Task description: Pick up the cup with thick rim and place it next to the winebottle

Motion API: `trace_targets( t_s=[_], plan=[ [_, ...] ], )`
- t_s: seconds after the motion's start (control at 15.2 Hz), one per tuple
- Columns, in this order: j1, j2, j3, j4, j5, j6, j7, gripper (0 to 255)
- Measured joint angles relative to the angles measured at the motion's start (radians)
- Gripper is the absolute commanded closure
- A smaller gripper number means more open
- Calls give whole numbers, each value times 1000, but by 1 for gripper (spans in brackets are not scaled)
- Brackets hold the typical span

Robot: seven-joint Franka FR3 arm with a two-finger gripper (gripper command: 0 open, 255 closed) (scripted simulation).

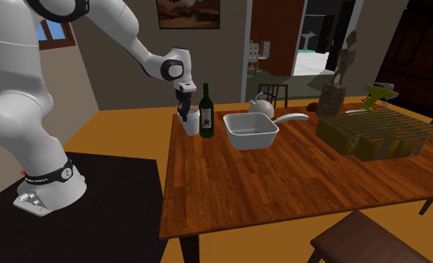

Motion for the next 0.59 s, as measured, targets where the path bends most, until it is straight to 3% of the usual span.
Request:
trace_targets(
  t_s=[0.59],
  plan=[
    [21, 81, -27, -13, -53, 87, 33, 255]
  ],
)
